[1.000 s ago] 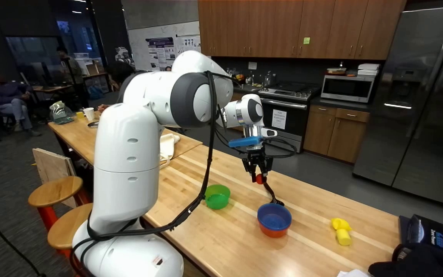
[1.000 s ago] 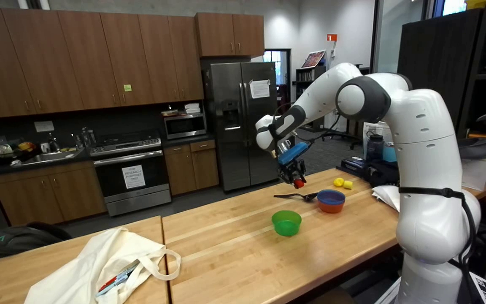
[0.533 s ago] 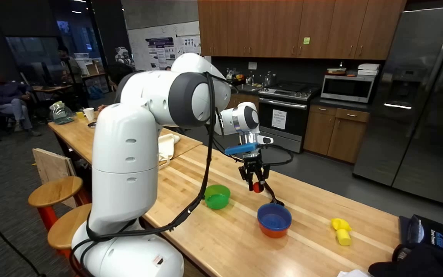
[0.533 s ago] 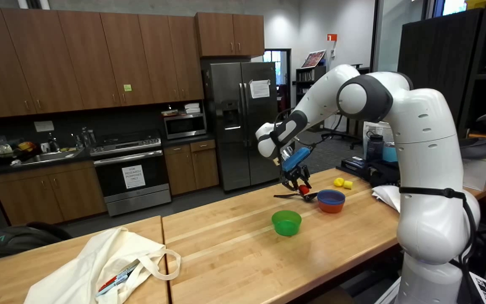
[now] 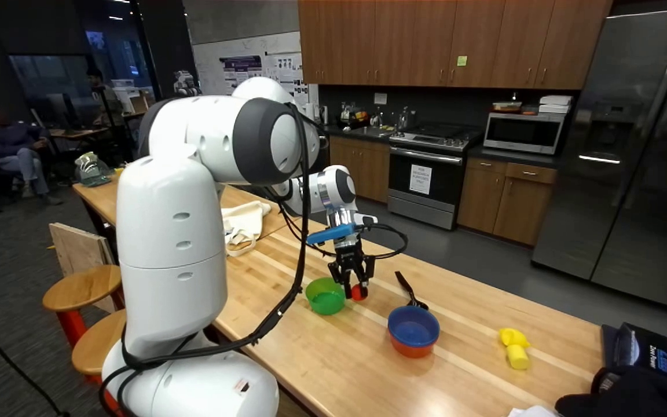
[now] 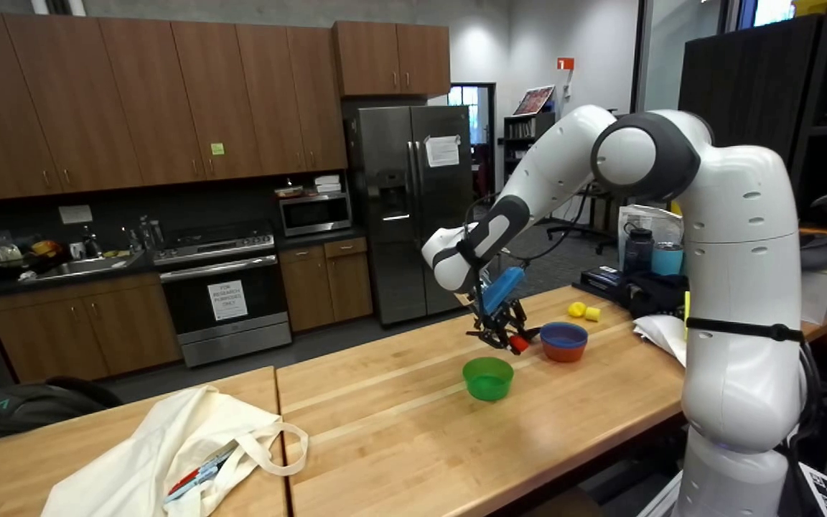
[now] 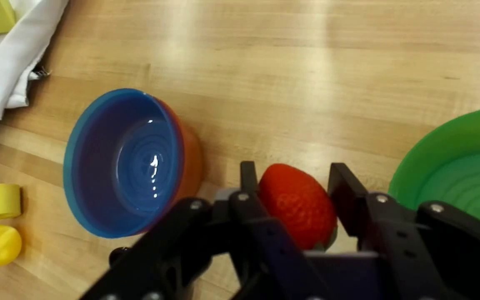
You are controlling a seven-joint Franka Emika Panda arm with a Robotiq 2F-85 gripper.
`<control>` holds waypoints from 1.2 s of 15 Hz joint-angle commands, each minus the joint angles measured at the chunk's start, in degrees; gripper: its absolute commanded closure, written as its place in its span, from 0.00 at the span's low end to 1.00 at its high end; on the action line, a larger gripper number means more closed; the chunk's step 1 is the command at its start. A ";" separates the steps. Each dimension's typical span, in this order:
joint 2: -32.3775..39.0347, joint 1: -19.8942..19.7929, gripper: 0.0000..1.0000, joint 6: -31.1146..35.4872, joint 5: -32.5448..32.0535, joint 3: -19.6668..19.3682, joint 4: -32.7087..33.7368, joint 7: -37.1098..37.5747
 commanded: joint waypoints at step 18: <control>-6.59 2.11 0.64 0.65 -3.37 4.45 -6.67 1.23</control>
